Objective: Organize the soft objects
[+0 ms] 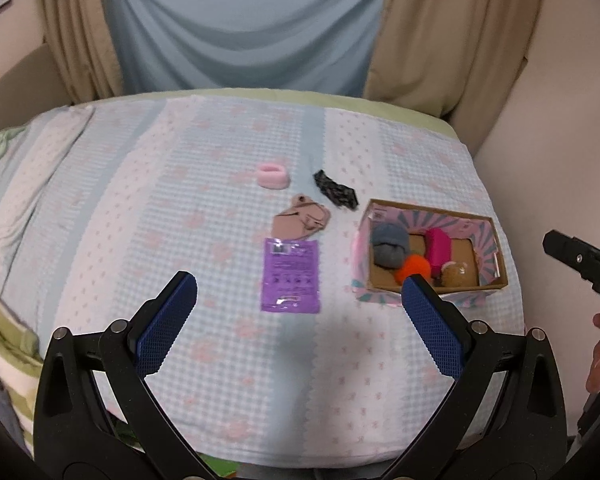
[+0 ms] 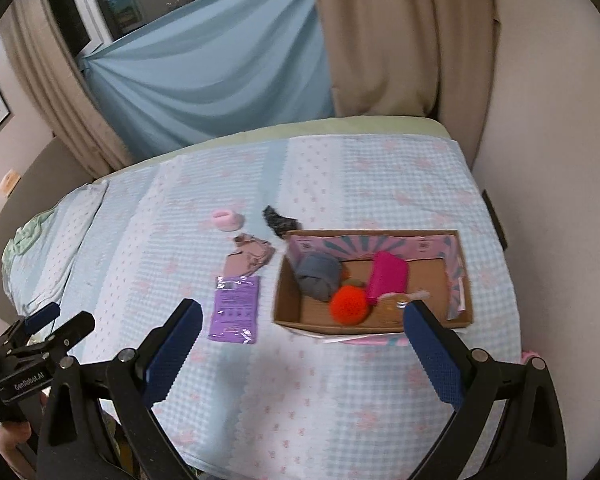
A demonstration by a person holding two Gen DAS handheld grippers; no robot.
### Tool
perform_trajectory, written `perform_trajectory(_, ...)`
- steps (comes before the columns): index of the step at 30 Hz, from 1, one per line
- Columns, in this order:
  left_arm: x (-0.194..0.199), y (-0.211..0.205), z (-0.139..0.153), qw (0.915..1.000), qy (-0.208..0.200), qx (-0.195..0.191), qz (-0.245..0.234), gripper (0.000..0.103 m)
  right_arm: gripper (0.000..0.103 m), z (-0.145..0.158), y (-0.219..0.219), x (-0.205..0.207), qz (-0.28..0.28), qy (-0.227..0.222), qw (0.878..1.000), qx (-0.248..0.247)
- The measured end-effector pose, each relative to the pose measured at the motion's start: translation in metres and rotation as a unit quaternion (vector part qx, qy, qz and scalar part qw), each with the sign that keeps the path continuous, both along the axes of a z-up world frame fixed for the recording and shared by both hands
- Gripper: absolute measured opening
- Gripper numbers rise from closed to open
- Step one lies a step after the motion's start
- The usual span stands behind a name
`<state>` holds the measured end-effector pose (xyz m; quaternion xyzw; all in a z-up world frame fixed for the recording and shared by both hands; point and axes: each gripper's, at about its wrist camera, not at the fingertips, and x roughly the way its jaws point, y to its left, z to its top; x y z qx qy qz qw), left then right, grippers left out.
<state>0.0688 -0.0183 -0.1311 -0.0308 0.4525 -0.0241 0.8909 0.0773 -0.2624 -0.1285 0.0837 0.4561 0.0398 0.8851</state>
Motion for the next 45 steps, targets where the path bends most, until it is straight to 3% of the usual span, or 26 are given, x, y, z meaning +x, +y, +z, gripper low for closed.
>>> perform_trajectory(6, 0.009, 0.037, 0.005, 0.9997, -0.008, -0.024, 0.004, 0.102, 0.1, 0.001, 0.039, 0.007, 0.012, -0.003, 1.0, -0.007)
perform_trajectory(14, 0.058, 0.086, 0.012, 0.9983, -0.014, -0.033, -0.047, 0.102, 0.1, -0.012, 0.097, 0.03, -0.007, 0.012, 1.0, -0.011)
perform_trajectory(24, 0.143, 0.123, -0.024, 0.99, 0.024, -0.03, -0.136, 0.102, 0.1, -0.06, 0.158, 0.071, -0.033, 0.067, 0.997, -0.02)
perform_trajectory(36, 0.255, 0.081, -0.116, 0.9613, 0.103, 0.011, -0.256, 0.102, 0.1, -0.174, 0.197, 0.13, -0.008, 0.179, 0.983, -0.03)
perform_trajectory(42, 0.296, 0.033, -0.183, 0.9352, 0.142, 0.042, -0.322, 0.102, 0.1, -0.236, 0.202, 0.146, -0.03, 0.218, 0.975, -0.045)
perform_trajectory(45, 0.307, 0.011, -0.21, 0.923, 0.142, 0.063, -0.352, 0.102, 0.1, -0.263, 0.204, 0.153, -0.035, 0.227, 0.972, -0.054)
